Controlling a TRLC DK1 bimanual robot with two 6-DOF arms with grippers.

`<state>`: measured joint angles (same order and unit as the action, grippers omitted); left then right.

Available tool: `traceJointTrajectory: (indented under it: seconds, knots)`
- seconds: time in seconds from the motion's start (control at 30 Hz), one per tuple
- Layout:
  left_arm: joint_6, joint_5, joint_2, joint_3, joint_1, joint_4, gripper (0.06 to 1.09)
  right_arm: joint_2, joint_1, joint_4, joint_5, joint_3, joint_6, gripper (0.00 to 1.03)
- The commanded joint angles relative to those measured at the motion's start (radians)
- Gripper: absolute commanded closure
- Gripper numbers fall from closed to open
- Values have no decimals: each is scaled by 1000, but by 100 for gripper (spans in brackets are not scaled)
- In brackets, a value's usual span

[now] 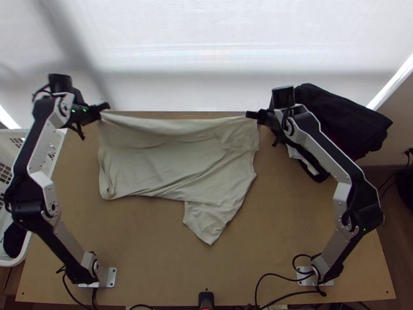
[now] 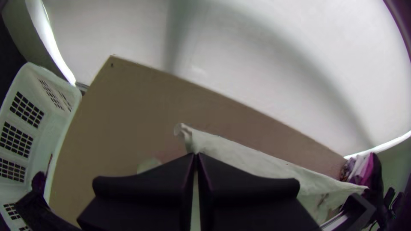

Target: Fold the t-shirt

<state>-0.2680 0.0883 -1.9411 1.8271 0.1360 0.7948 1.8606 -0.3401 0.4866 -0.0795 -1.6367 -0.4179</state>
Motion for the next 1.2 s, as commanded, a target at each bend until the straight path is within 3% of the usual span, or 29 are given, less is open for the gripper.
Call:
traceJointTrajectory:
  seconds: [0.0,0.13,0.4,0.7,0.93,1.17]
  knots:
    - [15,-16,-96,-118,-18,-29,105,25,-17,-8,-11,58,-12,100]
    - [7,-10,-145,-189,-38,-147,105,32,-30,-34,-11,90,-12,100]
    - [15,1,-225,-172,-87,-206,103,54,-30,-43,-11,92,-12,100]
    - [18,73,-124,-98,-64,-198,43,75,-37,-49,-11,89,-12,100]
    - [19,99,-44,-92,-13,-197,41,80,-39,-49,-11,83,-12,100]
    - [128,105,-33,-86,16,-120,42,80,-39,-49,-11,83,-12,100]
